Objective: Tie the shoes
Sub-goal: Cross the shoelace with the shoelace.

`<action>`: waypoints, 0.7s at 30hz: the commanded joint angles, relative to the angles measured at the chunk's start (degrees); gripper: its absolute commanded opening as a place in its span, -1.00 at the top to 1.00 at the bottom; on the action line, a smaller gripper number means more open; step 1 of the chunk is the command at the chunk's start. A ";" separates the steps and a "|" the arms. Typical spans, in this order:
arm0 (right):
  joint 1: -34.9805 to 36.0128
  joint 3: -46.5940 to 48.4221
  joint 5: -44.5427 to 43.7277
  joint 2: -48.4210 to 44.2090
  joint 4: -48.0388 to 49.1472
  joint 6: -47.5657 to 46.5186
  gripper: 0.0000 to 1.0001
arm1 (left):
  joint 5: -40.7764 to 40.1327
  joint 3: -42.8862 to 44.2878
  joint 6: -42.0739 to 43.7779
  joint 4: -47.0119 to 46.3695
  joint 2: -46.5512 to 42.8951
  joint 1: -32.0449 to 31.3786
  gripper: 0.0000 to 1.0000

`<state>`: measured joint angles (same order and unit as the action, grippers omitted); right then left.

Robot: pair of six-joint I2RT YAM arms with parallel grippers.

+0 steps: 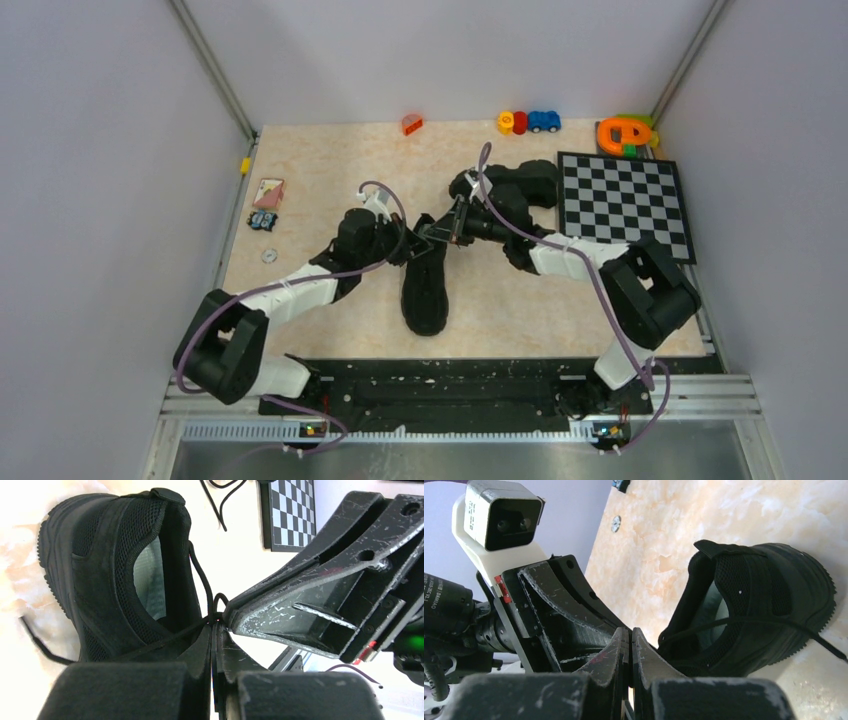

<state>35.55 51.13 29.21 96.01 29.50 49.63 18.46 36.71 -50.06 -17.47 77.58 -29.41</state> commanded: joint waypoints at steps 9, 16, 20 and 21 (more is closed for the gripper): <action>3.88 3.18 -13.23 -7.70 -6.28 1.51 1.00 | -1.20 2.03 -0.12 -3.66 2.79 -0.65 1.00; 3.91 5.11 -15.77 -7.81 -9.00 -1.47 1.00 | -3.79 -0.13 -0.08 0.06 -3.11 -0.65 1.00; 3.91 5.72 -16.52 -7.79 -9.65 -2.78 1.00 | -3.68 0.10 -0.61 3.78 -5.79 -0.57 1.00; 3.91 5.65 -16.69 -7.77 -9.63 -3.00 1.00 | -3.57 0.04 -1.09 4.35 -6.25 -0.64 1.00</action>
<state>38.63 53.71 14.37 91.33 18.83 48.60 15.31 36.84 -50.43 -15.86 74.61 -29.76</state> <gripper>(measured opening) 0.019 0.008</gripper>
